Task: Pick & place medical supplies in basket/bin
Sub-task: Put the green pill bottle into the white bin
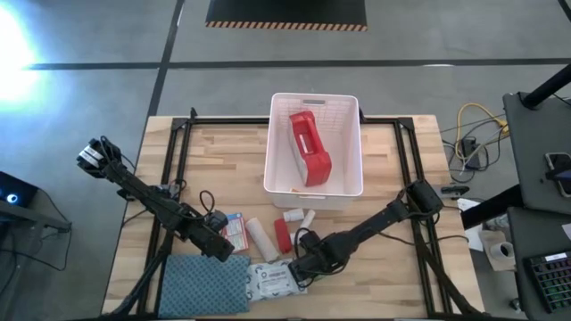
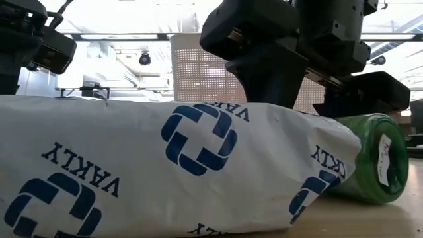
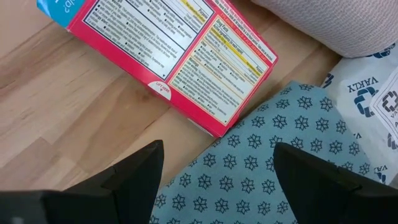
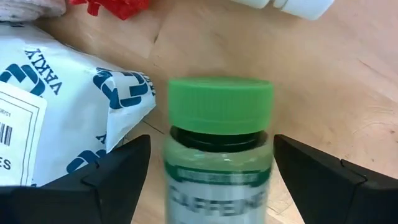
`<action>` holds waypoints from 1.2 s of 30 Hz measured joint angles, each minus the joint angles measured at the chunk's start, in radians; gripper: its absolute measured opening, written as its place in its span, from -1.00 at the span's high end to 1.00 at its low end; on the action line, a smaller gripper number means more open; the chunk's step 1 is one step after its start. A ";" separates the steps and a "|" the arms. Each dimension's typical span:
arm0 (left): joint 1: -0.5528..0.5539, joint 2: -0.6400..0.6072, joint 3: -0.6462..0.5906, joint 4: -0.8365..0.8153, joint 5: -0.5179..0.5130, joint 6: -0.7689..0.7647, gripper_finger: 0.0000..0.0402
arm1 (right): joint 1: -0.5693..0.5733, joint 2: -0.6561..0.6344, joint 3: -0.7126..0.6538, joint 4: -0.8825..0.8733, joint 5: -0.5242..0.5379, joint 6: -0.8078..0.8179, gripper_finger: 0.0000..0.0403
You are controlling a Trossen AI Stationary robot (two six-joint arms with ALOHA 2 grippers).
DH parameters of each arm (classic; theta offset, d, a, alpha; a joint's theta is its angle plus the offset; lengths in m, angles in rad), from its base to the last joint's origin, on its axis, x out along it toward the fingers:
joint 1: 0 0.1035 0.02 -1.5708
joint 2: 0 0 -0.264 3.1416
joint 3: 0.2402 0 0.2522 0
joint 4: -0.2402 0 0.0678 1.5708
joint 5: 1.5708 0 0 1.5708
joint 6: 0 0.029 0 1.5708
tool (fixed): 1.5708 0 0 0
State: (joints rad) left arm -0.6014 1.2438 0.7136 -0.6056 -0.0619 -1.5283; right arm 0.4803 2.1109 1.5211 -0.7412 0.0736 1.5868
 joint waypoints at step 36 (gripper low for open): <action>0.000 0.008 -0.002 0.001 -0.025 0.000 -0.40 | 0.000 -0.013 -0.001 -0.004 -0.022 -0.223 -0.06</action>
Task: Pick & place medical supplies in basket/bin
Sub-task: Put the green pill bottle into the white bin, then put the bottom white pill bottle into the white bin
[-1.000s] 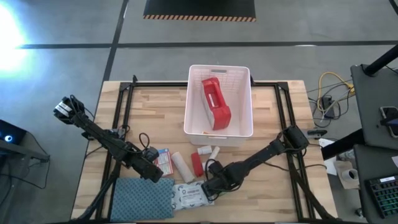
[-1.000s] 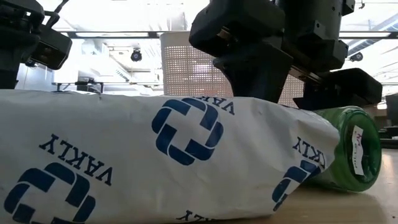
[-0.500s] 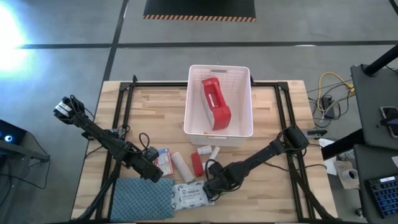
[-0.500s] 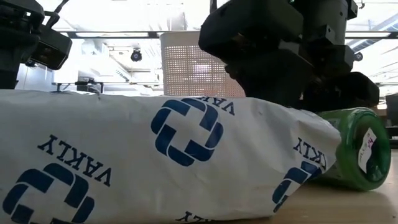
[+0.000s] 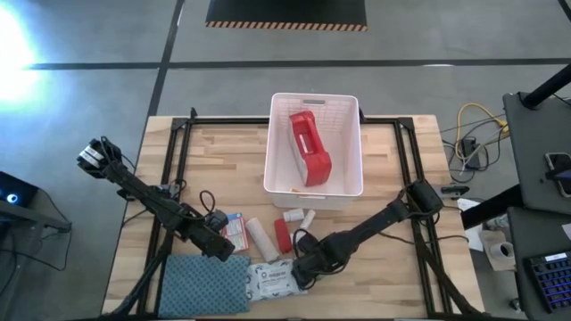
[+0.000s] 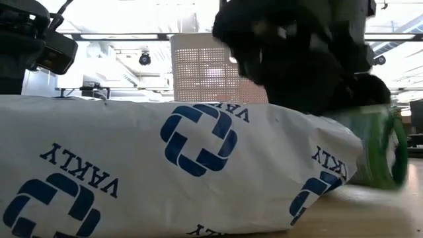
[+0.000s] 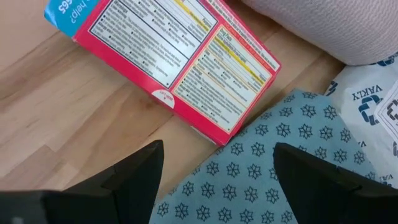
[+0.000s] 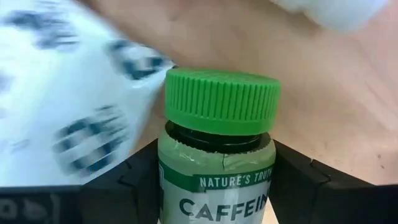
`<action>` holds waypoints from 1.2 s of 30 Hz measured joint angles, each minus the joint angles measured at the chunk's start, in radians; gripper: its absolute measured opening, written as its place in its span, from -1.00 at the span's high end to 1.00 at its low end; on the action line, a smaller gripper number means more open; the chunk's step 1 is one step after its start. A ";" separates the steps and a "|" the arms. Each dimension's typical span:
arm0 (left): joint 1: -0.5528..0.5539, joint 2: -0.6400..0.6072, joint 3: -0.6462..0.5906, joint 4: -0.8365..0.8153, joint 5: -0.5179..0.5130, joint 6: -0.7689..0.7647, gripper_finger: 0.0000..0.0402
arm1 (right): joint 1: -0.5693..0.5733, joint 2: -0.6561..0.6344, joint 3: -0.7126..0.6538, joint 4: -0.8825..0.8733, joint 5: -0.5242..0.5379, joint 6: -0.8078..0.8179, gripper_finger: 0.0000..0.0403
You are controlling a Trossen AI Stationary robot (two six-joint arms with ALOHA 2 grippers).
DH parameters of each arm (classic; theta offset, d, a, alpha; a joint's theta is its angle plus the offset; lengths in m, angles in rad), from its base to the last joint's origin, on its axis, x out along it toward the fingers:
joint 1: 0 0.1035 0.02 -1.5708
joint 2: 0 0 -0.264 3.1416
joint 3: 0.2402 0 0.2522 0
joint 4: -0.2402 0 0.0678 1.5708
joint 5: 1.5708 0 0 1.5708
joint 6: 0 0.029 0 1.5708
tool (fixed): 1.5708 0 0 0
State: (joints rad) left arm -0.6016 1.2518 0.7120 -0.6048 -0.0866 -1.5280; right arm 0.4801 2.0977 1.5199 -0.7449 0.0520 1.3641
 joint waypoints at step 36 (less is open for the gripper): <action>-0.072 0.222 0.072 0.484 -0.369 0.000 -0.40 | -0.564 -0.340 0.510 -0.774 0.812 -0.730 -0.72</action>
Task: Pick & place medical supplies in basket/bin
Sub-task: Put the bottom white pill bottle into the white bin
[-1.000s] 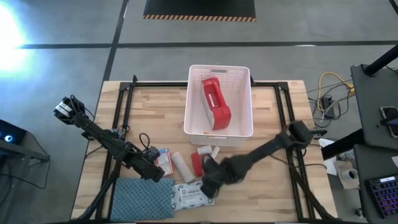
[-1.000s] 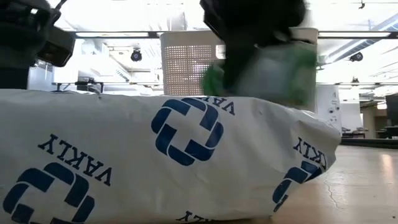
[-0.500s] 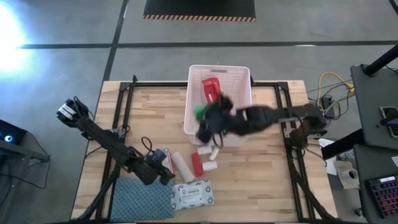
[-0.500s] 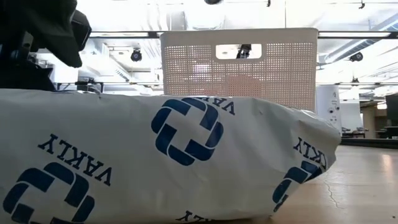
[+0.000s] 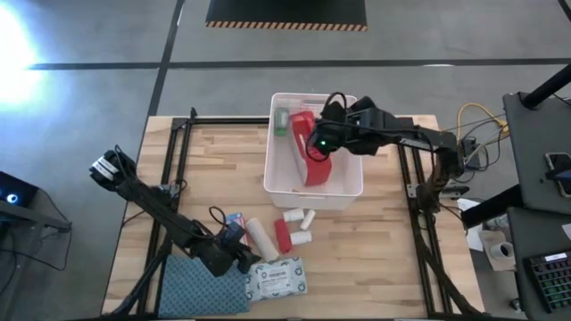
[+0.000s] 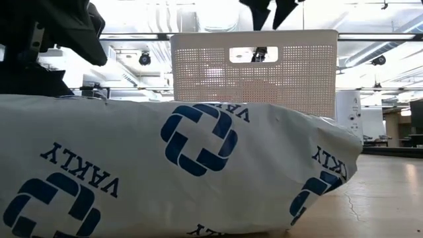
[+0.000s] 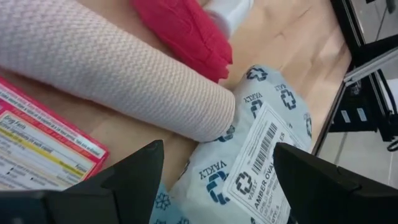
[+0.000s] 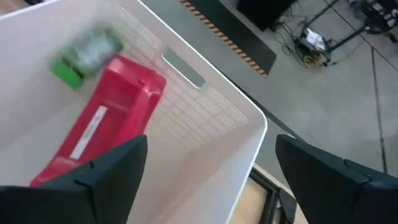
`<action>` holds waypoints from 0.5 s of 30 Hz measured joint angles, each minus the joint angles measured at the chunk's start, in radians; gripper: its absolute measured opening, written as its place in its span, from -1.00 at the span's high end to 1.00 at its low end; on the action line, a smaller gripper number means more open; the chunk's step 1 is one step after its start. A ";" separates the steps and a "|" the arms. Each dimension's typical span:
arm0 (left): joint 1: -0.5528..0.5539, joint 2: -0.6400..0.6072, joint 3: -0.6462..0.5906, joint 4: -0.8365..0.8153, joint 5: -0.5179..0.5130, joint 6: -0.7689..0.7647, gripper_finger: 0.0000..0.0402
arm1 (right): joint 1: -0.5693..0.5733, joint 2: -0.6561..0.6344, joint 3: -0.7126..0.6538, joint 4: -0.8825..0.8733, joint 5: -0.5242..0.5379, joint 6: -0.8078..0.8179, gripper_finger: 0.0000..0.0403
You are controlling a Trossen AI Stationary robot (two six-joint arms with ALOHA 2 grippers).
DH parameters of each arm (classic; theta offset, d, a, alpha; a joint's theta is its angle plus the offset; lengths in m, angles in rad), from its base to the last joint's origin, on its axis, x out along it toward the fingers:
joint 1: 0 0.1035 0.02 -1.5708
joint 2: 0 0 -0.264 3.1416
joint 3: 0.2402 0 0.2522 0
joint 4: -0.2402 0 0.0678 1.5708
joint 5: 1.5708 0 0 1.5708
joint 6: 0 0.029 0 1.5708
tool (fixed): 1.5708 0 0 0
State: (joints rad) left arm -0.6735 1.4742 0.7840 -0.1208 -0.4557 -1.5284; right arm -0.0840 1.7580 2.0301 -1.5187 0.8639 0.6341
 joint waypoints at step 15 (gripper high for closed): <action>0.114 0.003 0.001 0.039 -0.056 0.233 -0.40 | 0.218 -0.154 -0.254 -0.045 -0.385 0.049 -0.65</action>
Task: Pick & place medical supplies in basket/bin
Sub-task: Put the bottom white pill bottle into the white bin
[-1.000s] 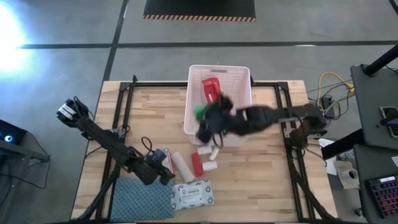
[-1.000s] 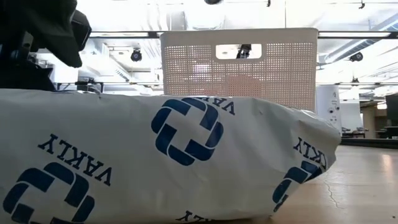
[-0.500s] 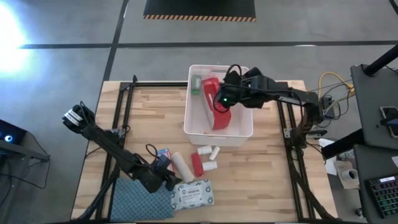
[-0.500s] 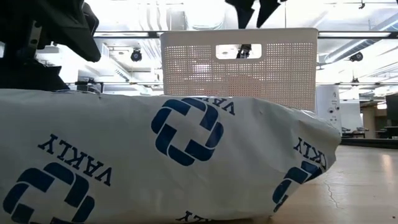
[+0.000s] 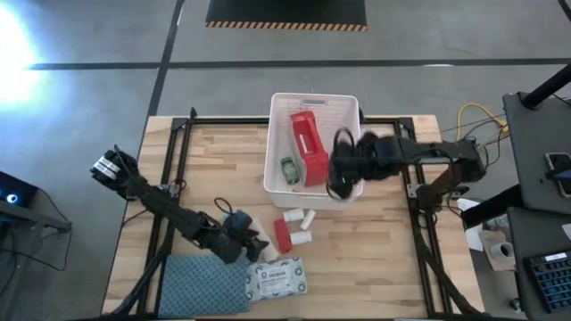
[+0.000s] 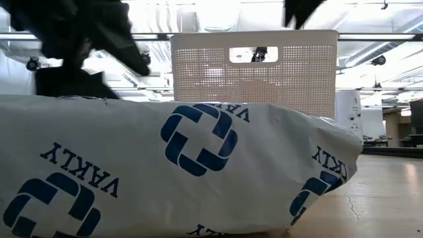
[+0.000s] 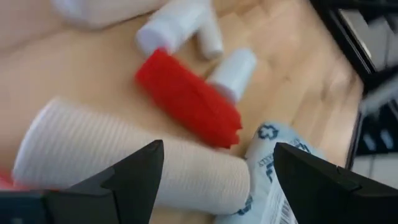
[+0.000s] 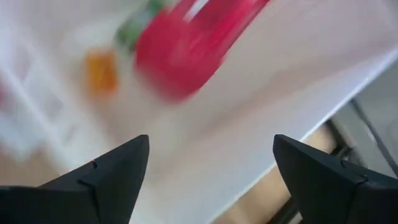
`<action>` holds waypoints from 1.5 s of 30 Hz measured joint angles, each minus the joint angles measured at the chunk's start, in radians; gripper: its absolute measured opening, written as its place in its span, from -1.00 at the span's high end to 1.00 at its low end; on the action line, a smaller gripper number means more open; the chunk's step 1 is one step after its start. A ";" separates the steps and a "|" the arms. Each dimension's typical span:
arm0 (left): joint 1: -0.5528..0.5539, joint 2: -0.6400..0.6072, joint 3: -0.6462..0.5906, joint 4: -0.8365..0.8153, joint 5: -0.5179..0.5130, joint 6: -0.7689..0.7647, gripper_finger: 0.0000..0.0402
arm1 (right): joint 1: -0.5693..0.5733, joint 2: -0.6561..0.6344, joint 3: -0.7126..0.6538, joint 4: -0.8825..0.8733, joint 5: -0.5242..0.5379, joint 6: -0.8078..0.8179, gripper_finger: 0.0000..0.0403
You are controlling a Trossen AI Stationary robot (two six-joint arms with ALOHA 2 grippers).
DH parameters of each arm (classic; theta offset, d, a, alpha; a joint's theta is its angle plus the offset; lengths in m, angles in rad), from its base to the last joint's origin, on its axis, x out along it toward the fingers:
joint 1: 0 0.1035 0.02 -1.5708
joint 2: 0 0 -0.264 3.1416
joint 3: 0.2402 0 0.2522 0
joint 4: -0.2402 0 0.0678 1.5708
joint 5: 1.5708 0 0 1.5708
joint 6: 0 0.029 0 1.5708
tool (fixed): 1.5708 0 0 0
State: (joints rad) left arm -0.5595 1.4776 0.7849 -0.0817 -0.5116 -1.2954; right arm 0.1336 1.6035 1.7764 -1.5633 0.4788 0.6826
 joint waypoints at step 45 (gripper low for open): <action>-0.017 -0.126 -0.013 -0.323 0.170 0.107 -0.40 | 0.502 0.047 -0.829 1.358 0.053 -0.238 -0.62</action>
State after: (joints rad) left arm -0.5770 1.3521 0.7723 -0.4050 -0.3420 -1.1886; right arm 0.6354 1.6506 0.9478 -0.2051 0.5314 0.4447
